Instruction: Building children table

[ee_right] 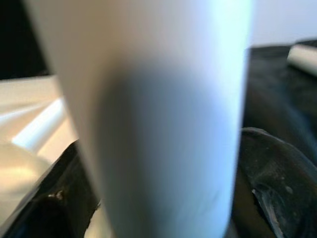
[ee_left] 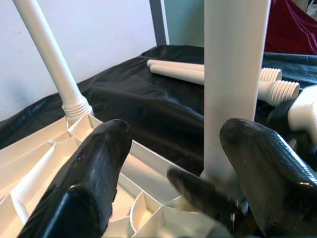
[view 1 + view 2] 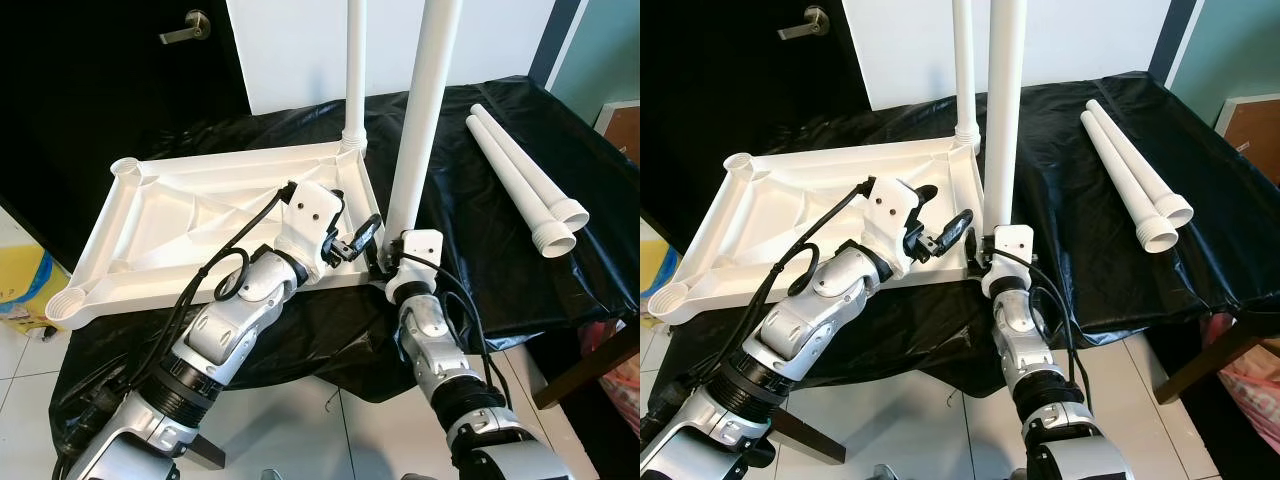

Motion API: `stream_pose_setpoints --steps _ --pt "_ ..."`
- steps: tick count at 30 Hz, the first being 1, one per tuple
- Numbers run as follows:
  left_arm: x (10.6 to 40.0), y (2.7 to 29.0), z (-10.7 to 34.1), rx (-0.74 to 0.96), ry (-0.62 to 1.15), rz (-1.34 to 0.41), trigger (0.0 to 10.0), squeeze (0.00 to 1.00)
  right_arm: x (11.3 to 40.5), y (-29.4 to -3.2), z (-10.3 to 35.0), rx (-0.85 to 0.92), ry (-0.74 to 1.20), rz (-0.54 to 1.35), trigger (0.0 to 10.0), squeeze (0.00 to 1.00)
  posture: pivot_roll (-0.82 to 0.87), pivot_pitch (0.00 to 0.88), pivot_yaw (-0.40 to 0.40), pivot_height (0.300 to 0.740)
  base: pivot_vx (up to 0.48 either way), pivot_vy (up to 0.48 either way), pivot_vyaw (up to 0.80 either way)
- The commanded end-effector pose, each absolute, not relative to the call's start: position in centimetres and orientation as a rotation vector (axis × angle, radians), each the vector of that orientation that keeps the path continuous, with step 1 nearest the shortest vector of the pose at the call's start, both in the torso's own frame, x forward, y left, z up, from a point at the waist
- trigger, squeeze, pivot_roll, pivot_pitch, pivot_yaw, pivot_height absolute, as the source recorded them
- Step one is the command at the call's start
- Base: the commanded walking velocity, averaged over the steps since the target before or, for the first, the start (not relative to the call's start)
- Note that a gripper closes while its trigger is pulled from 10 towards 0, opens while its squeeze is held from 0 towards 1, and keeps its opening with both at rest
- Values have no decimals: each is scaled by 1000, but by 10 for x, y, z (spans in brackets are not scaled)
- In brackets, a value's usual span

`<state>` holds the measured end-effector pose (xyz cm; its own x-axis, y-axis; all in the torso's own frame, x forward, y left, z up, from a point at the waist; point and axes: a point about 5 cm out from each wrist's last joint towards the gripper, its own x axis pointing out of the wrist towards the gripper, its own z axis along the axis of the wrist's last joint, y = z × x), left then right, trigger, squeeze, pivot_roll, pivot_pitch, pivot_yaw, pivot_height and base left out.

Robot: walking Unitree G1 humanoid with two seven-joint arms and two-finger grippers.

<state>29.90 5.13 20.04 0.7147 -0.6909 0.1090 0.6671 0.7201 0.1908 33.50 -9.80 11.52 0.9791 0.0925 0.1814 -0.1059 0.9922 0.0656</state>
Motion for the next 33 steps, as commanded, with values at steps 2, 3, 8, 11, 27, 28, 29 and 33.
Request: stream_pose_setpoints --steps 2,3,8,11,27,28,29,33 --pt "285 41 196 177 -152 -1040 10000 0 334 -102 118 72 -200 160 10000 1000 -131 0 65 740 0 0 0" --pt "284 41 196 177 -151 -1044 10000 0 334 -104 118 71 -205 178 10000 1000 -131 0 65 740 0 0 0" --pt "278 44 193 174 -137 -1073 10000 0 332 -121 119 52 -203 288 10000 0 -129 0 58 740 0 0 0" --pt "275 47 190 175 -127 -1077 10000 0 331 -127 119 22 -197 371 10000 0 -126 0 53 740 0 0 0" --pt "253 48 173 199 -33 -1186 10000 0 343 -148 129 -142 -134 668 10000 0 -101 0 35 740 0 0 0" --pt "253 48 173 199 -33 -1186 10000 0 343 -148 129 -142 -134 668 10000 0 -101 0 35 740 0 0 0" --pt "252 47 171 203 -28 -1192 10000 0 345 -148 131 -152 -135 674 10000 0 -100 0 35 740 0 0 0" --pt "250 47 165 230 2 -1205 10000 0 350 -149 136 -168 -132 690 10000 0 -95 0 33 740 0 0 0"
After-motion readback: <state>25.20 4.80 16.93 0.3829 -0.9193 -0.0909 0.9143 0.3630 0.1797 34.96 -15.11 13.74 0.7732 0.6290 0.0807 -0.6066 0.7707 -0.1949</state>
